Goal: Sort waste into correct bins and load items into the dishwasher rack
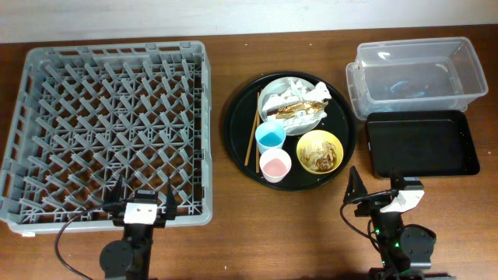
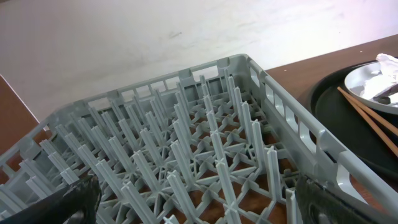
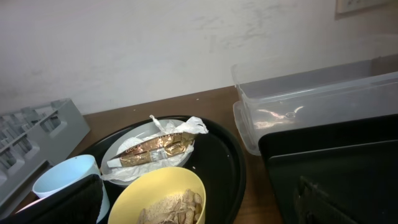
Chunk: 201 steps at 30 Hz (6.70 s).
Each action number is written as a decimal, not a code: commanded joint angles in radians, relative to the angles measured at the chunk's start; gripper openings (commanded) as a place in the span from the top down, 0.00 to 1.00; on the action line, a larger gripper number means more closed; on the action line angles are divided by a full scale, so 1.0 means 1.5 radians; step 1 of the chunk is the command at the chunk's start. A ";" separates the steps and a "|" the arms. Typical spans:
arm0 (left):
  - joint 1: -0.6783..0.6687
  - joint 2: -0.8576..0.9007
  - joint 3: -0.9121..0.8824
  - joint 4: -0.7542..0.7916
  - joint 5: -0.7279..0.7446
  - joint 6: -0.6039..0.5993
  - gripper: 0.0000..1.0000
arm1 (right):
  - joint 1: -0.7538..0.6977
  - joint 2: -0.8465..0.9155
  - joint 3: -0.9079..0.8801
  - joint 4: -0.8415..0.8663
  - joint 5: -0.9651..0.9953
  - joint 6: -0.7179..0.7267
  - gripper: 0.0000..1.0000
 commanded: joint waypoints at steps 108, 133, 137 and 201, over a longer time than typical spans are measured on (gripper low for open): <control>0.002 1.151 1.357 -0.868 0.097 -0.090 0.01 | 0.125 1.009 1.136 -0.651 -0.094 -0.222 0.02; 0.003 1.210 1.355 -0.853 0.099 -0.092 0.01 | 0.256 1.383 1.154 -0.494 0.237 0.434 0.07; 0.003 1.210 1.355 -0.853 0.099 -0.092 0.01 | 0.256 1.429 1.154 -0.473 0.223 0.453 0.05; 0.003 1.229 1.355 -0.846 0.097 -0.092 0.01 | -0.115 1.344 1.463 -0.709 -0.184 -0.047 0.07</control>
